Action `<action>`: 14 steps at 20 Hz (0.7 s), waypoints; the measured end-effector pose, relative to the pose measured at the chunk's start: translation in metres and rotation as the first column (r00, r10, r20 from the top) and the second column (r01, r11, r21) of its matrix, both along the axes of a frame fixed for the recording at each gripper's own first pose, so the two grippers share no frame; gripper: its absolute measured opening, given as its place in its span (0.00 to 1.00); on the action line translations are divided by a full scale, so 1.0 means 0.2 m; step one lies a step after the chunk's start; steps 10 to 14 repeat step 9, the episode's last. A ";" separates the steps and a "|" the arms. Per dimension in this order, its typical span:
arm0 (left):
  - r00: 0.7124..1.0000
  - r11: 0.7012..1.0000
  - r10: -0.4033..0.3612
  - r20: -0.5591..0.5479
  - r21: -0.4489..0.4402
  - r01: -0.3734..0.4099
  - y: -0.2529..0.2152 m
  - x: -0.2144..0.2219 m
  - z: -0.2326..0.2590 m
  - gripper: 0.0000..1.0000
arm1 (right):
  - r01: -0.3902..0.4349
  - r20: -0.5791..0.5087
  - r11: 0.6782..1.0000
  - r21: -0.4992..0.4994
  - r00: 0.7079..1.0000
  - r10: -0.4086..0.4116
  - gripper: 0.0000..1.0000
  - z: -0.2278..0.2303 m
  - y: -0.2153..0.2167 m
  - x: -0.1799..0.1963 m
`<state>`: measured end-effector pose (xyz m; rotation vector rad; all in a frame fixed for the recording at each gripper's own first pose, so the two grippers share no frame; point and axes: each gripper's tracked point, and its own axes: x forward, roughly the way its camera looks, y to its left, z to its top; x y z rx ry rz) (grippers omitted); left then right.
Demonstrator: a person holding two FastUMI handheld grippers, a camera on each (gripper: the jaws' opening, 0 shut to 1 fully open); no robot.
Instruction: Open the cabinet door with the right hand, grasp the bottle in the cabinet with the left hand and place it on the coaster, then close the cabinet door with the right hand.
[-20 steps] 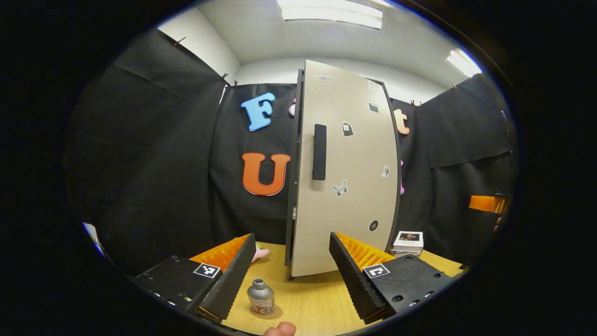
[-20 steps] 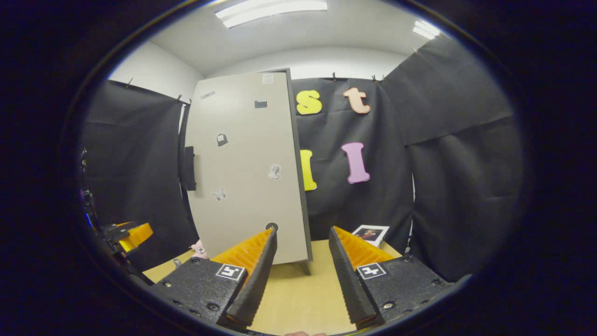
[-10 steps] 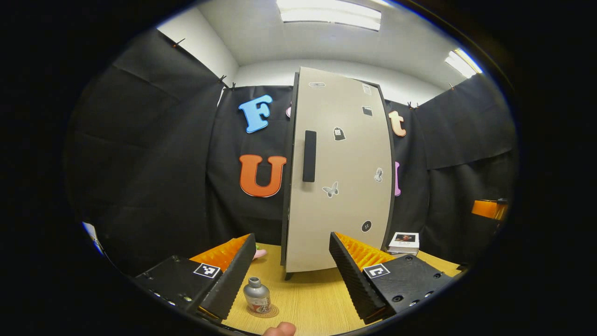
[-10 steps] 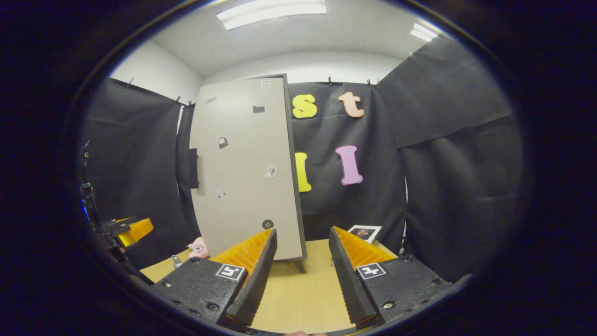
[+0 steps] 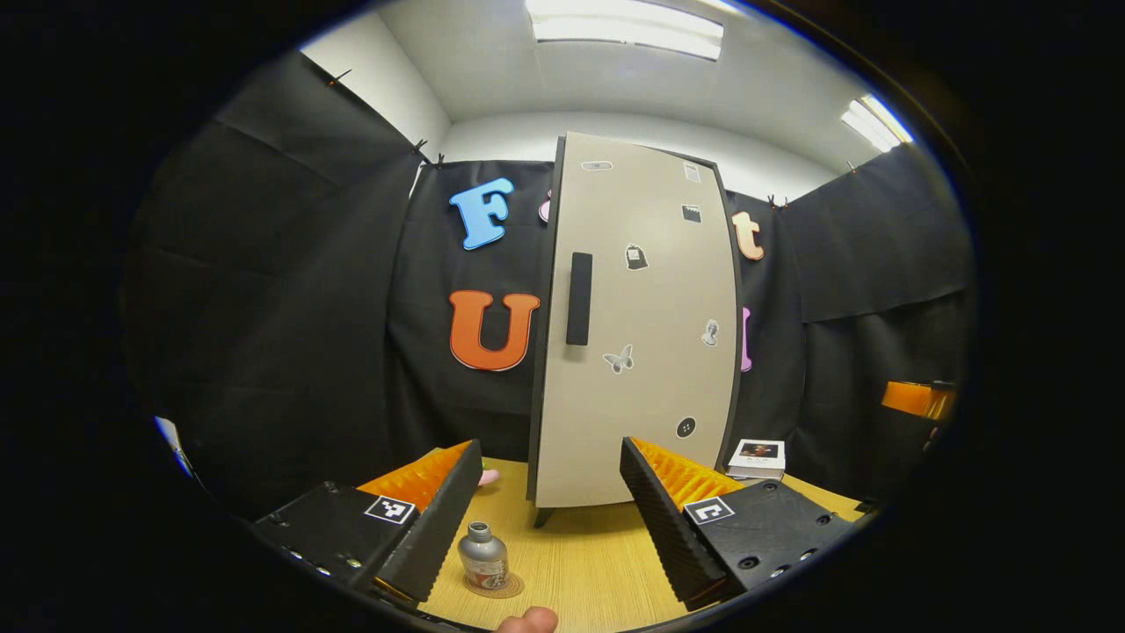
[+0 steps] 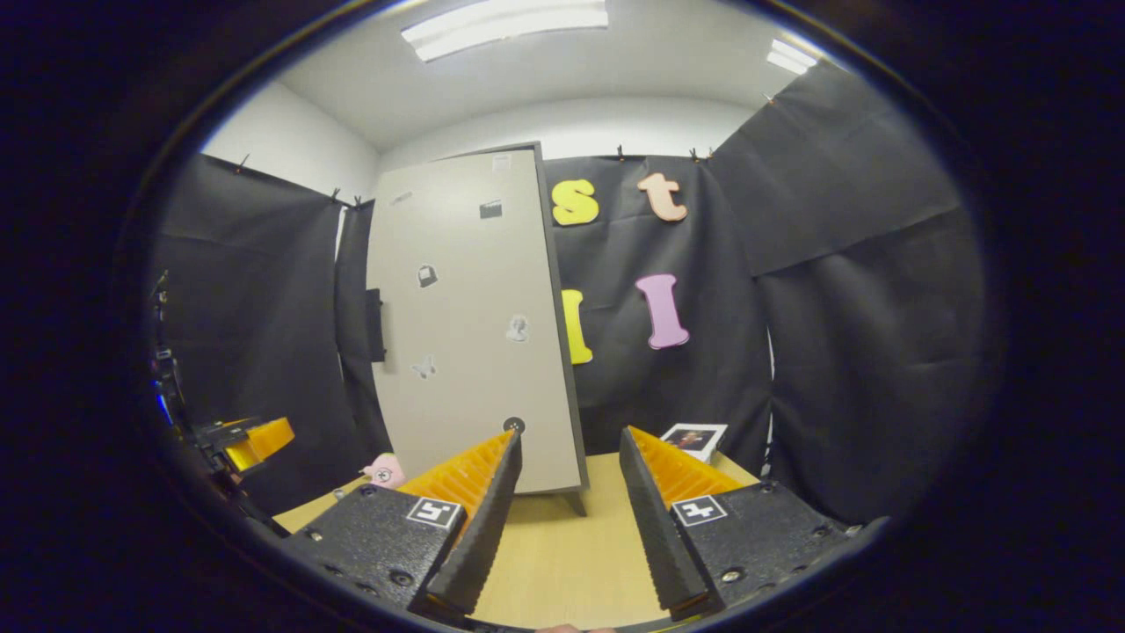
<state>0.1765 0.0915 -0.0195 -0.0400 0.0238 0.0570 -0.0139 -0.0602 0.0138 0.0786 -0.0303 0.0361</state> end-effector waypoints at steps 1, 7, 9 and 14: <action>1.000 1.000 -0.005 0.006 0.005 0.005 -0.01 0.00 0.01 0.95 | -0.001 -0.002 1.000 -0.003 1.000 0.001 0.73 -0.01 0.00 0.00; 0.999 0.999 -0.027 0.018 0.021 0.027 -0.06 -0.01 0.04 0.95 | 0.000 -0.013 1.000 -0.022 1.000 0.000 0.73 -0.03 0.01 -0.03; 0.999 0.999 -0.037 0.011 0.017 0.036 -0.07 -0.01 0.02 0.95 | -0.006 -0.020 1.000 -0.023 1.000 0.005 0.71 -0.04 0.01 -0.03; 0.999 0.999 -0.037 0.011 0.017 0.036 -0.07 -0.01 0.02 0.95 | -0.006 -0.020 1.000 -0.023 1.000 0.005 0.71 -0.04 0.01 -0.03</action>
